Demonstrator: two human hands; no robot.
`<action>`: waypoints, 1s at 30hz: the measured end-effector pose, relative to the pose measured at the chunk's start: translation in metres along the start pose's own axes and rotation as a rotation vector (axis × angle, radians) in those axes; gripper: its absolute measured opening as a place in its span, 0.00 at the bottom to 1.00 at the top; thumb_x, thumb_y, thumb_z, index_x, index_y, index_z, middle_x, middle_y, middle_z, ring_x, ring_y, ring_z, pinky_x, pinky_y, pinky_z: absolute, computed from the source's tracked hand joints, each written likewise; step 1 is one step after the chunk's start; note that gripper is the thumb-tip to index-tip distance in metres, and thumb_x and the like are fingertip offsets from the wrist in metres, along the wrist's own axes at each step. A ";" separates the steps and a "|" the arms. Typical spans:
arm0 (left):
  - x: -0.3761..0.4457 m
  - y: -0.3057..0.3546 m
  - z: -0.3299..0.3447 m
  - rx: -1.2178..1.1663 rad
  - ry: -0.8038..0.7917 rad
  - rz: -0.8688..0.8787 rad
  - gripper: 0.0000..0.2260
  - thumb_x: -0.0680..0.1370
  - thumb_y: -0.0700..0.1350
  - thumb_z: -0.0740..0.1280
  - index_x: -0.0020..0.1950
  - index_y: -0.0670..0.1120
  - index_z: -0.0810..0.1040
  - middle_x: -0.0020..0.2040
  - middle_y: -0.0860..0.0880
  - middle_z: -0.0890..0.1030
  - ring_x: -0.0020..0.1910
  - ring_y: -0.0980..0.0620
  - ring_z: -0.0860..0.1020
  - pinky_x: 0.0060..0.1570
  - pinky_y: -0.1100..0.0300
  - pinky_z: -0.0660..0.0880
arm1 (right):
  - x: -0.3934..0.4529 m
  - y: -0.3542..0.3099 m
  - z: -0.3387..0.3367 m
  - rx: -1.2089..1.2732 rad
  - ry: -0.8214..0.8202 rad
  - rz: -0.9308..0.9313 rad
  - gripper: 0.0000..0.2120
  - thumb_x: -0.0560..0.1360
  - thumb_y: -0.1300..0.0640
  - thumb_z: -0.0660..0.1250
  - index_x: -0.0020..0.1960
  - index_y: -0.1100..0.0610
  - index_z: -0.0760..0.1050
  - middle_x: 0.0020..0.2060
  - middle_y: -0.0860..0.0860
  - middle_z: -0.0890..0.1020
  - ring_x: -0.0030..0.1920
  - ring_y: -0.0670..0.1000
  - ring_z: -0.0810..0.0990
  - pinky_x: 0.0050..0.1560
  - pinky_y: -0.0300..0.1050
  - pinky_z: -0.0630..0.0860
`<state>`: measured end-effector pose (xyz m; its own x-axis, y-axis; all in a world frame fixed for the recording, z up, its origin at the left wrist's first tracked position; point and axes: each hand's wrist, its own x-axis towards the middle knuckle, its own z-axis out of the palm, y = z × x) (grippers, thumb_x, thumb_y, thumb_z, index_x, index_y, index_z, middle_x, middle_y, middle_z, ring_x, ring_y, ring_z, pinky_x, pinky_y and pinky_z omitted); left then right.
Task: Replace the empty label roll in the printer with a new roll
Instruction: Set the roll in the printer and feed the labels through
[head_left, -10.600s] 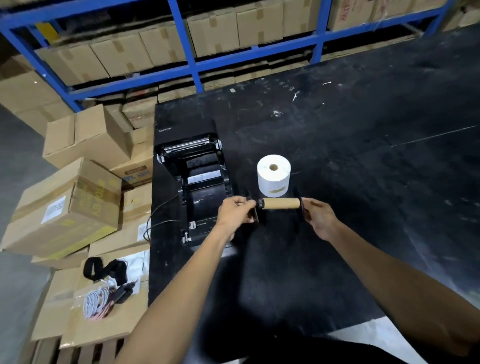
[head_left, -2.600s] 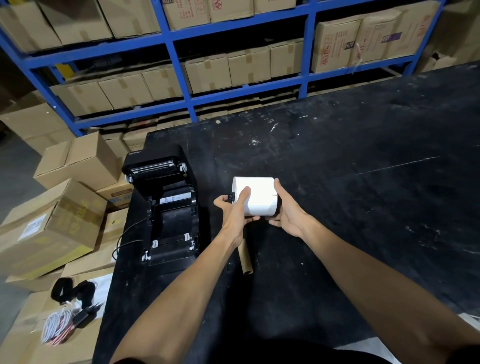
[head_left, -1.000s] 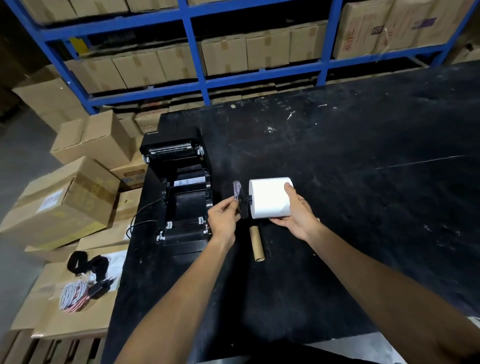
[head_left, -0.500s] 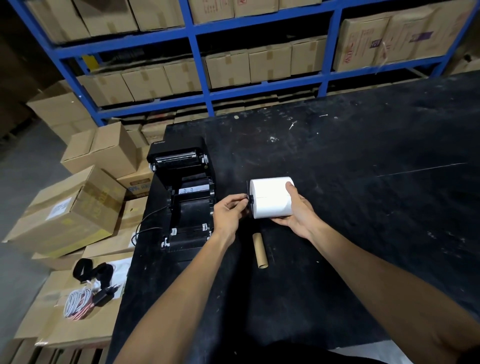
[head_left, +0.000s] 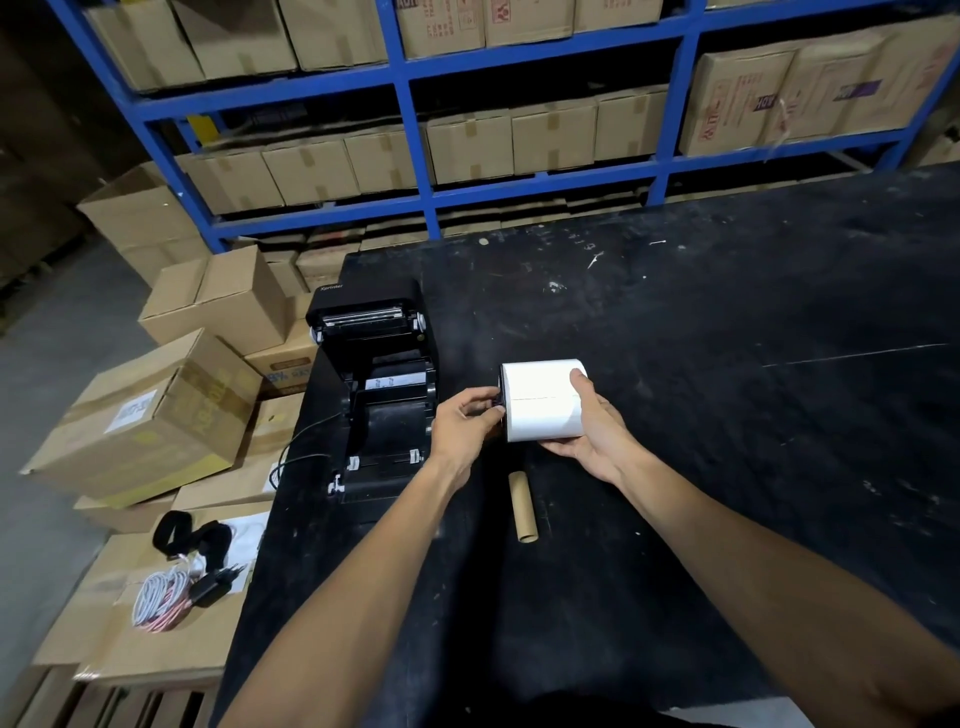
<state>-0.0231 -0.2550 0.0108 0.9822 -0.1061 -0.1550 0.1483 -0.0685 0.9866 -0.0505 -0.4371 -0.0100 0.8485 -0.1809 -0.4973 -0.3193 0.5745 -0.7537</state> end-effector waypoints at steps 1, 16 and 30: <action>0.000 0.001 0.000 0.014 0.022 -0.013 0.10 0.79 0.35 0.66 0.57 0.43 0.83 0.44 0.47 0.83 0.33 0.61 0.79 0.34 0.68 0.76 | 0.000 0.000 0.002 -0.008 -0.001 -0.007 0.24 0.75 0.41 0.69 0.65 0.54 0.71 0.60 0.57 0.82 0.59 0.59 0.81 0.54 0.63 0.80; 0.002 0.022 -0.043 -0.012 0.138 -0.178 0.24 0.73 0.61 0.73 0.60 0.44 0.82 0.56 0.45 0.84 0.56 0.45 0.82 0.55 0.44 0.81 | -0.001 0.011 0.082 -0.242 -0.036 -0.110 0.25 0.73 0.40 0.70 0.61 0.49 0.63 0.55 0.52 0.81 0.53 0.52 0.80 0.49 0.55 0.79; 0.032 0.023 -0.155 -0.075 0.146 -0.133 0.15 0.78 0.51 0.69 0.61 0.44 0.82 0.55 0.47 0.85 0.57 0.46 0.82 0.61 0.46 0.78 | 0.004 0.051 0.191 -0.579 -0.073 -0.260 0.23 0.76 0.35 0.63 0.66 0.42 0.62 0.69 0.46 0.64 0.65 0.51 0.71 0.58 0.53 0.77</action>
<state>0.0295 -0.1060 0.0361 0.9590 0.0439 -0.2801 0.2803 0.0026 0.9599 0.0172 -0.2560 0.0312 0.9490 -0.1897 -0.2518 -0.2581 -0.0089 -0.9661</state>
